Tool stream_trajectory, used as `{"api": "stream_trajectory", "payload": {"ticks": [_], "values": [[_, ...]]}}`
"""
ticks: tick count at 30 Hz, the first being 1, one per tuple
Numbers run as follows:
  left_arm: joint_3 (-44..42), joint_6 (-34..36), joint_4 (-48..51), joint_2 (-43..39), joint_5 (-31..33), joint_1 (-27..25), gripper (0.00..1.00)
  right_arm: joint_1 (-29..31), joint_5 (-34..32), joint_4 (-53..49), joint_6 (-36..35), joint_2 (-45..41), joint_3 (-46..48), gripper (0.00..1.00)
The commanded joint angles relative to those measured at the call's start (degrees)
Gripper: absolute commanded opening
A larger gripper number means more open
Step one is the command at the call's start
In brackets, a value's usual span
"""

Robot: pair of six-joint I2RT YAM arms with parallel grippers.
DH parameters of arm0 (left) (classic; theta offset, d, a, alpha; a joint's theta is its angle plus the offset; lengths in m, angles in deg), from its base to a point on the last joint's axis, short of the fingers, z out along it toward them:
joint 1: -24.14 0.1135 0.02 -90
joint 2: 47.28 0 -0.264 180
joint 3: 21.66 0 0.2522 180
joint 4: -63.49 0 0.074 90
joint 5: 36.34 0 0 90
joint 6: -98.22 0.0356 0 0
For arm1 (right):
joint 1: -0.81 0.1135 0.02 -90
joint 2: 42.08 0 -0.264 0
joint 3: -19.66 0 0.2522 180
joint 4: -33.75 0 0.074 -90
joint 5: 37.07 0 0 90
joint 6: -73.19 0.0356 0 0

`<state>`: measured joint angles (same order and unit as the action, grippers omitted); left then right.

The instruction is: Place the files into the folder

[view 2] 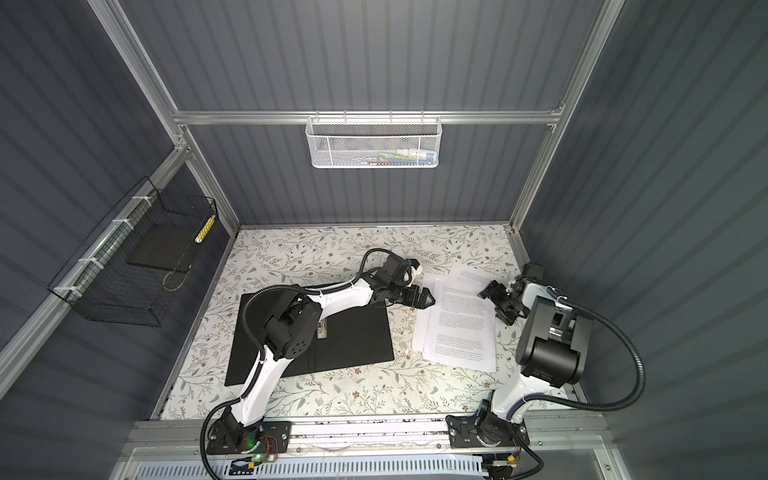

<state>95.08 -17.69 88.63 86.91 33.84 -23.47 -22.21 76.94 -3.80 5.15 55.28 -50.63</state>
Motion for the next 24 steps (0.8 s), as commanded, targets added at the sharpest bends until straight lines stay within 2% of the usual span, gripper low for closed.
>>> {"api": "stream_trajectory", "payload": {"ticks": [1,4,7,13,16,24], "values": [[2.6,2.6,5.8,1.4,2.7,0.3,0.99,0.0,-4.0,-0.9,-2.7,-4.5,0.0,0.93],[2.8,2.5,5.7,-0.3,3.0,0.3,0.99,-0.1,-11.6,-1.1,-3.6,-7.9,1.1,0.95],[2.1,1.3,5.2,-1.5,3.3,0.3,0.99,-0.4,-15.3,-0.8,-3.7,-7.7,1.0,0.98],[0.0,-1.3,3.1,-0.8,2.5,0.1,0.99,-2.1,-14.1,-1.1,-4.4,0.4,-4.0,0.98],[-0.5,-2.1,2.3,0.1,1.7,0.0,1.00,-2.6,-15.2,-4.5,-5.5,4.0,-8.3,0.98],[-1.1,-3.5,-0.6,1.5,-1.2,-1.0,1.00,-2.7,-8.7,-6.2,-5.4,8.9,-12.0,0.96]]}}
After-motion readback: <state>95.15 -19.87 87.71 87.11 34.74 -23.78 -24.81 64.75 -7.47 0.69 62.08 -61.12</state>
